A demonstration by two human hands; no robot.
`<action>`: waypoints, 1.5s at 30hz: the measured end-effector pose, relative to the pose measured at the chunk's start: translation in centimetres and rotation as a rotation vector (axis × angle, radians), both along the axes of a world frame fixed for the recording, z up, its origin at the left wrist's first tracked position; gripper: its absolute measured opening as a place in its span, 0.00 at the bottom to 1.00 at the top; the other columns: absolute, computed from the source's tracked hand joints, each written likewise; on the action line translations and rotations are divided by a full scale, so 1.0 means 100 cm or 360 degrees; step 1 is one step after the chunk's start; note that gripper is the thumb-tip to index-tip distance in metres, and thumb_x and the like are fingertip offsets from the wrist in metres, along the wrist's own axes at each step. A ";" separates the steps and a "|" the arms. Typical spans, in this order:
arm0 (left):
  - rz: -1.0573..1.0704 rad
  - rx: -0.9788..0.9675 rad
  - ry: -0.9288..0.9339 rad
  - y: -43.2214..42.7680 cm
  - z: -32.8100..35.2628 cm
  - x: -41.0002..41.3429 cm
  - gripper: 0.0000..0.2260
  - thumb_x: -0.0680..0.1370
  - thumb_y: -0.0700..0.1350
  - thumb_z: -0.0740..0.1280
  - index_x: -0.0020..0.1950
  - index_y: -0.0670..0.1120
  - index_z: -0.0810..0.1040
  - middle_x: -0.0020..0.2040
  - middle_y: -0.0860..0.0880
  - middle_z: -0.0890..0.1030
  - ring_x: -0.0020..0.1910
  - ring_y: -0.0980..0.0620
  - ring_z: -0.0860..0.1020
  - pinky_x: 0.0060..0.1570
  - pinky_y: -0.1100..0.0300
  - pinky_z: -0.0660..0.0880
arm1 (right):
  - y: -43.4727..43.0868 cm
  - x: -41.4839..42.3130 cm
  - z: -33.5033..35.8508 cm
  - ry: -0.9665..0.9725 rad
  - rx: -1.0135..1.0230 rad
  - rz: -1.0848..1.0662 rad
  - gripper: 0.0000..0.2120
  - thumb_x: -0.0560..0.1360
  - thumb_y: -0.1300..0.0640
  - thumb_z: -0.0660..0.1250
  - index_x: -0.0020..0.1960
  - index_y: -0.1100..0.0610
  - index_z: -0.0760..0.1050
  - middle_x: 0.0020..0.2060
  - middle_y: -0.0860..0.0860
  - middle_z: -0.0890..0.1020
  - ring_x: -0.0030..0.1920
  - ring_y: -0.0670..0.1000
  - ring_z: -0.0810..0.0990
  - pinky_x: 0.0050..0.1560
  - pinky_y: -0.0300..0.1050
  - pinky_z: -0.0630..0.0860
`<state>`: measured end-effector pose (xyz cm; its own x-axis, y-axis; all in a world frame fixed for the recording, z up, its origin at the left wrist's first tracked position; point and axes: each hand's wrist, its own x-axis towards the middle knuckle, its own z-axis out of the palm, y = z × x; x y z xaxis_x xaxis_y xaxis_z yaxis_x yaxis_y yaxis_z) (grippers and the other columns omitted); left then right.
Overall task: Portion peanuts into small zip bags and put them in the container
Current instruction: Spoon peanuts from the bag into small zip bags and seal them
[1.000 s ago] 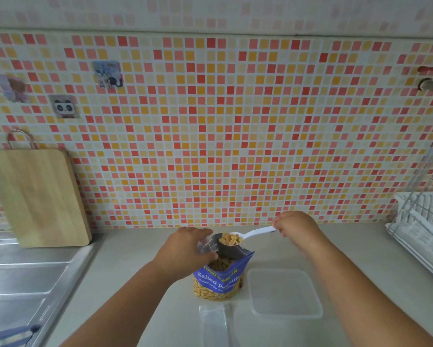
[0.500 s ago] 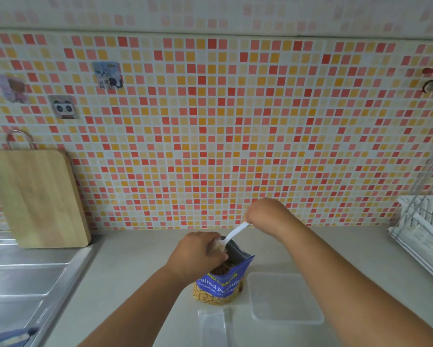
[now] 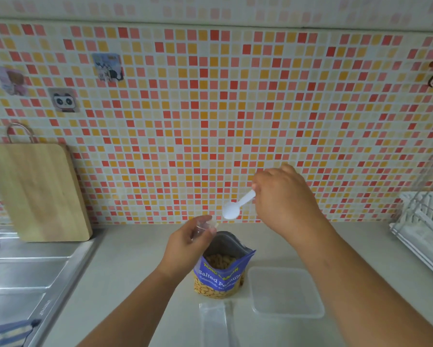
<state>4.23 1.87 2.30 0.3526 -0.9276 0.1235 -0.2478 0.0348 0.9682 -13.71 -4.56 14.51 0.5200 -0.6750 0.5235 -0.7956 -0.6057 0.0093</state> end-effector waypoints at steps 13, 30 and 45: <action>0.0094 -0.0044 0.0426 0.023 -0.009 -0.005 0.09 0.79 0.50 0.61 0.59 0.55 0.73 0.54 0.53 0.79 0.53 0.59 0.79 0.39 0.72 0.75 | 0.024 0.059 -0.134 0.0382 0.0918 -0.0240 0.13 0.76 0.52 0.62 0.58 0.52 0.76 0.55 0.51 0.79 0.59 0.54 0.70 0.59 0.47 0.66; -0.0012 0.0157 -0.0188 0.019 0.000 0.007 0.10 0.78 0.53 0.62 0.59 0.57 0.71 0.51 0.54 0.79 0.51 0.55 0.79 0.44 0.67 0.74 | -0.019 -0.004 -0.118 -0.0470 0.1545 -0.0656 0.16 0.76 0.61 0.58 0.30 0.54 0.67 0.29 0.49 0.69 0.36 0.52 0.71 0.34 0.41 0.65; -0.0267 0.0381 -0.1228 0.008 -0.007 0.009 0.26 0.75 0.60 0.64 0.70 0.56 0.63 0.69 0.53 0.70 0.64 0.47 0.70 0.66 0.48 0.68 | -0.034 -0.027 -0.081 -0.1039 0.1496 -0.0418 0.04 0.74 0.60 0.63 0.43 0.58 0.76 0.41 0.54 0.78 0.46 0.53 0.75 0.57 0.52 0.75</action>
